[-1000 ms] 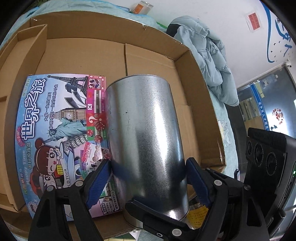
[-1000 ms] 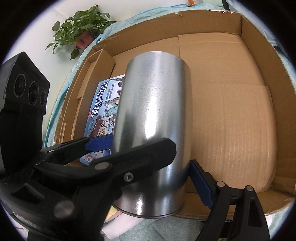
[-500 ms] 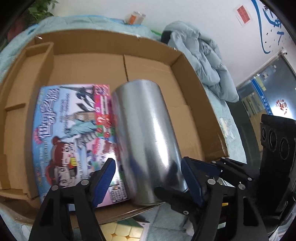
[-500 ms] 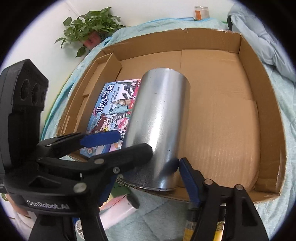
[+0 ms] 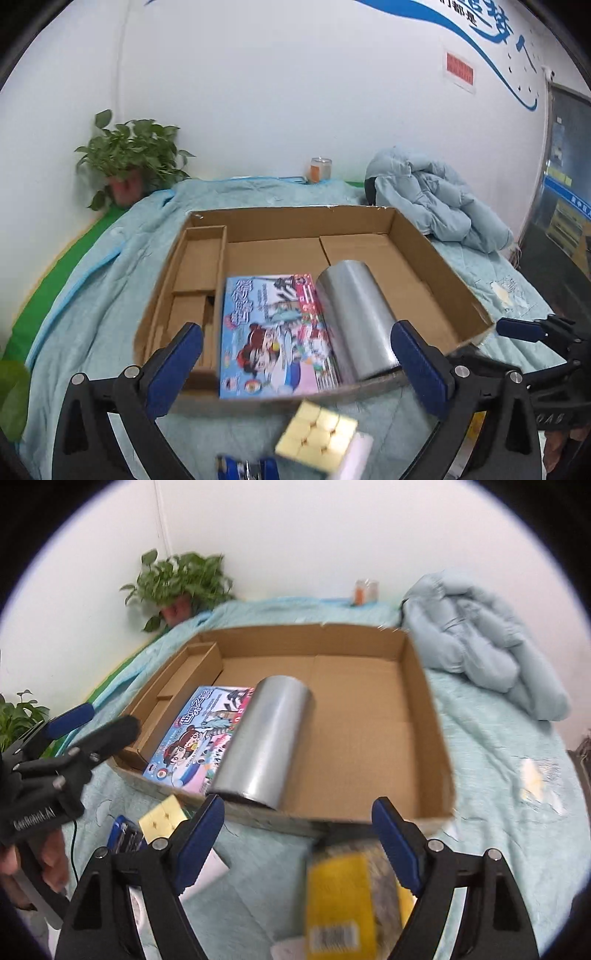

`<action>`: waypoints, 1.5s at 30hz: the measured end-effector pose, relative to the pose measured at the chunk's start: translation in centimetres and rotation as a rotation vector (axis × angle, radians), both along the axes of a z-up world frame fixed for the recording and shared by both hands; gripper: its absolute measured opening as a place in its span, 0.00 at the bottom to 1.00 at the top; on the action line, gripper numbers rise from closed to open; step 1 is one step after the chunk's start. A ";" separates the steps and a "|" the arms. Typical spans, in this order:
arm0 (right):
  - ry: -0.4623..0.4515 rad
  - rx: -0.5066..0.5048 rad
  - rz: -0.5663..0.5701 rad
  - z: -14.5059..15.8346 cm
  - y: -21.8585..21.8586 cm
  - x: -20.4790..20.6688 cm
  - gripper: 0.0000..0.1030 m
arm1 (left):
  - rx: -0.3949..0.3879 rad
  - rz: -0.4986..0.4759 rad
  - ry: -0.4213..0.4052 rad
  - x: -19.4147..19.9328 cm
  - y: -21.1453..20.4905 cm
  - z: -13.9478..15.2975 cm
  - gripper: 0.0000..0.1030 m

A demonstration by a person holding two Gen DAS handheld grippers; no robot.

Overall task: Organize rigid objects
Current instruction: 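Withdraw both grippers and move toward the yellow-labelled jar, then grasp the yellow-labelled jar with both grippers and lift it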

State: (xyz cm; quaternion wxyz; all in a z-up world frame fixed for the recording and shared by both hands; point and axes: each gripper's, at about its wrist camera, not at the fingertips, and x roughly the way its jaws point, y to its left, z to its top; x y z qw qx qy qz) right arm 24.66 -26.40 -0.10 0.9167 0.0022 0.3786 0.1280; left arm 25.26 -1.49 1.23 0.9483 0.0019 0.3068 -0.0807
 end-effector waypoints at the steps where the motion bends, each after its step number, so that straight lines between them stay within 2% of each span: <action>1: -0.024 0.007 -0.004 0.0 -0.4 -0.9 0.73 | -0.008 0.002 -0.002 -1.1 0.4 0.0 0.90; 2: -0.048 0.009 -0.013 0.0 -0.9 -1.8 0.52 | -0.015 -0.007 0.004 -2.0 0.4 0.0 0.60; 3: -0.057 0.001 -0.022 -0.1 -1.2 -2.4 0.43 | -0.013 -0.024 0.032 -2.5 0.3 -0.2 0.23; 4: -0.056 -0.008 -0.033 -0.3 -1.5 -2.9 0.39 | -0.008 -0.043 0.073 -3.1 0.2 -0.4 0.14; 5: -0.057 0.002 -0.040 -0.4 -2.0 -3.5 0.39 | -0.013 -0.040 0.081 -4.0 0.4 -0.4 0.13; 6: -0.066 0.024 -0.040 -0.5 -2.4 -4.0 0.41 | -0.019 -0.035 0.069 -4.9 0.6 -0.4 0.17; 7: -0.075 0.047 -0.039 -0.6 -2.7 -4.6 0.58 | -0.017 -0.034 0.052 -6.1 0.6 -0.1 0.23; 8: -0.077 0.056 -0.041 -0.7 -3.1 -5.0 0.86 | -0.013 -0.029 0.043 -6.8 0.5 -0.1 0.56; 9: -0.079 0.068 -0.044 -0.9 -3.5 -5.2 0.91 | -0.012 -0.016 0.029 -7.3 0.2 0.0 1.00; 11: -0.073 0.105 -0.046 -1.3 -4.5 -5.7 0.91 | -0.034 0.011 -0.042 -9.3 0.2 0.3 0.99; 12: -0.047 0.116 -0.049 -1.8 -5.0 -5.6 0.91 | -0.035 0.006 -0.048 -9.9 0.1 0.4 0.99; 16: 0.044 0.134 -0.078 -3.8 -6.2 -5.0 0.91 | -0.018 -0.037 -0.002 -11.3 -1.1 0.0 0.99; 20: 0.140 0.122 -0.056 -6.0 -6.3 -2.7 0.90 | -0.042 -0.053 0.039 -12.4 -1.5 -0.9 0.99; 22: 0.200 0.140 -0.053 -7.1 -6.1 -2.0 0.83 | -0.062 -0.063 0.056 -12.8 -1.4 -1.2 0.99; 25: 0.184 0.120 -0.063 -6.9 -5.1 -2.4 0.82 | -0.087 -0.076 0.073 -13.5 -1.0 -1.5 0.99; 28: 0.144 0.132 -0.014 -5.8 -3.6 -4.5 0.82 | -0.152 -0.101 0.130 -13.9 -0.1 -1.8 0.99; 32: 0.092 0.093 0.070 -5.1 -0.8 -8.9 0.82 | -0.326 -0.209 0.255 -14.4 0.6 -2.7 0.99; 35: 0.085 0.093 0.121 -5.7 0.7 -12.2 0.82 | -0.411 -0.288 0.350 -15.1 0.1 -4.0 0.99; 39: 0.141 0.073 0.168 -7.6 2.0 -14.4 0.84 | -0.452 -0.358 0.441 -16.3 -1.0 -5.9 0.99; 40: 0.180 0.104 0.221 -8.0 2.3 -14.8 0.84 | -0.457 -0.366 0.456 -16.6 -1.3 -6.2 0.99; 42: 0.198 0.173 0.290 -7.7 1.7 -15.4 0.84 | -0.465 -0.370 0.481 -17.0 -1.7 -7.0 0.98; 45: 0.202 0.280 0.320 -6.4 0.2 -15.7 0.84 | -0.478 -0.356 0.495 -17.0 -1.7 -7.8 0.98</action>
